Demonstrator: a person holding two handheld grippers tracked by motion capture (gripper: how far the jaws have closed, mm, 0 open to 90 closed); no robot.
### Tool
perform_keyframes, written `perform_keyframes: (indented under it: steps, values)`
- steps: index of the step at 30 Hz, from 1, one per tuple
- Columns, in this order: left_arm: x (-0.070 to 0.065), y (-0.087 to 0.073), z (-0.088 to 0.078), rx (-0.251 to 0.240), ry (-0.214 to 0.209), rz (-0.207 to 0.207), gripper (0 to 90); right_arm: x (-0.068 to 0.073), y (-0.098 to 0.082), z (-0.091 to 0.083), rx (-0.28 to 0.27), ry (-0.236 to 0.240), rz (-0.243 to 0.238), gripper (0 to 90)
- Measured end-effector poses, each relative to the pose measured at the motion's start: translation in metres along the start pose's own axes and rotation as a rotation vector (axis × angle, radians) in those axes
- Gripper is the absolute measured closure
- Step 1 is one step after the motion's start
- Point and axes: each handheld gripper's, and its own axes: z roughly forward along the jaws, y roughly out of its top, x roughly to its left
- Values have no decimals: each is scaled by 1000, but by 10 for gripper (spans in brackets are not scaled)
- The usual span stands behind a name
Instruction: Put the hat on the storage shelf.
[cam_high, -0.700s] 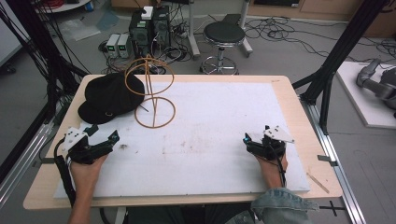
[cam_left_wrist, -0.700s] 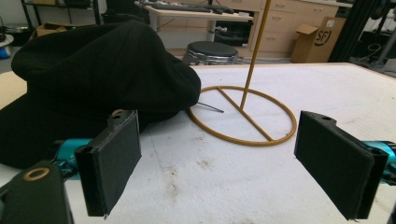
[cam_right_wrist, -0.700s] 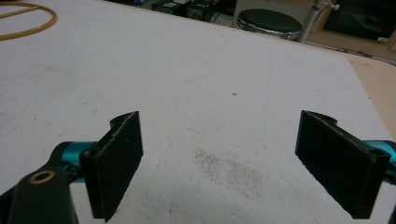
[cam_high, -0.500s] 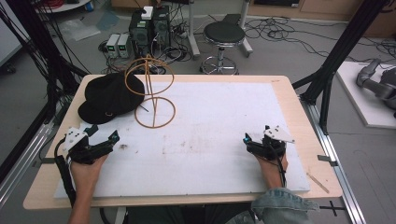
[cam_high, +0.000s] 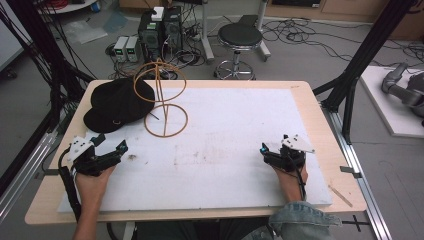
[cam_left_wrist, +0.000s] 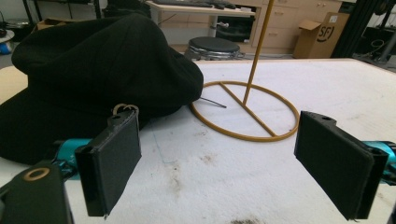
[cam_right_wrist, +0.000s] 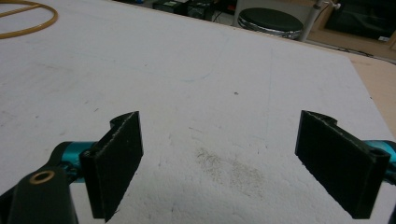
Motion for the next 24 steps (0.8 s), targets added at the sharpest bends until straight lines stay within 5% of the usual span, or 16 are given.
perform_keyframes:
  steps: [18,24]
  values:
    - [3,7,2,-4,12,13,150,1,0,0,10,2,-2,149]
    - [5,28,7,-36,21,73,150,1,0,0,14,-13,-15,149]
